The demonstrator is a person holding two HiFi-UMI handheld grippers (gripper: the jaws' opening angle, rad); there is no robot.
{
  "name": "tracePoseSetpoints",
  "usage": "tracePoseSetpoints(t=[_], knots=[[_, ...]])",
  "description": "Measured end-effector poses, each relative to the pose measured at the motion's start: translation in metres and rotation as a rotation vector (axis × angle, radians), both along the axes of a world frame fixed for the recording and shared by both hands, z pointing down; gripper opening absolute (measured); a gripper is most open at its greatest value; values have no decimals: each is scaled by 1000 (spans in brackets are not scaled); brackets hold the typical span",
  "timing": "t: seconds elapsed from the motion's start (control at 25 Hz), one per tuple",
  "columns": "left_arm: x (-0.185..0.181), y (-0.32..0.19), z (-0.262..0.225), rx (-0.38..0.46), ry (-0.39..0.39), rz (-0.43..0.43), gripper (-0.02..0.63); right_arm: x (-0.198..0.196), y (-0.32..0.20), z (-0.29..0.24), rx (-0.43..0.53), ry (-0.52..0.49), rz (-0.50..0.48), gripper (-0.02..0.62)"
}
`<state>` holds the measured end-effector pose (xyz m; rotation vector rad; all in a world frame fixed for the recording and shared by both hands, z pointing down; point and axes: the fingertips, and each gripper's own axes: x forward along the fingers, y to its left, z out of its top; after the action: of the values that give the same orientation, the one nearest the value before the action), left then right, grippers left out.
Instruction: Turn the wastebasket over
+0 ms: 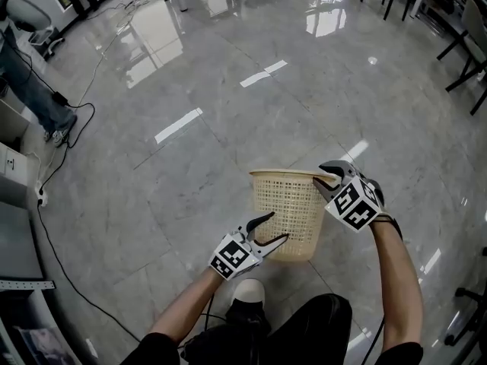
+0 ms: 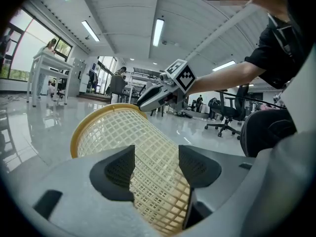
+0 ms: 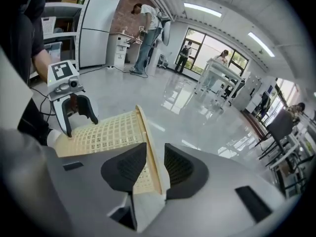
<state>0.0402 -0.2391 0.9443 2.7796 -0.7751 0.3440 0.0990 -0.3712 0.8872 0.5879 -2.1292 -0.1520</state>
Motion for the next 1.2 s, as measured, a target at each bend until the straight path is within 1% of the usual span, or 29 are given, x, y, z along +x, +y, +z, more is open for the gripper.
tracePoseSetpoints(t=[0.08,0.16,0.28,0.36,0.56,0.64,0.8,0.88,1.0,1.08,1.2], knots=[[-2,-1,1,0,2,-5,264,-1,-4,3,-25,-2,0,106],[-4,-1,2,1,0,-10,265,-5,-5,5,-33,16,-28,100],[-9,-2,2,-4,-1,-21,265,-11,-3,9,-22,106,-104,66],[-13,-2,2,-12,4,-27,265,-17,-2,11,-16,150,-138,59],[-18,-2,4,-37,-2,-36,265,-20,-1,9,6,217,-191,26],[-18,1,2,-42,-8,-25,267,-15,-6,1,39,214,-172,25],[-22,3,-1,-36,-10,-18,268,0,-29,-30,143,223,-106,25],[-26,3,0,-44,-12,-22,268,9,-38,-49,203,246,-78,26],[-30,1,1,-64,2,-38,268,18,-45,-62,299,320,-49,26],[-28,-1,0,-75,16,-44,268,18,-40,-57,309,333,-48,28],[-22,1,-1,-75,22,-32,268,9,-26,-52,269,258,-35,28]])
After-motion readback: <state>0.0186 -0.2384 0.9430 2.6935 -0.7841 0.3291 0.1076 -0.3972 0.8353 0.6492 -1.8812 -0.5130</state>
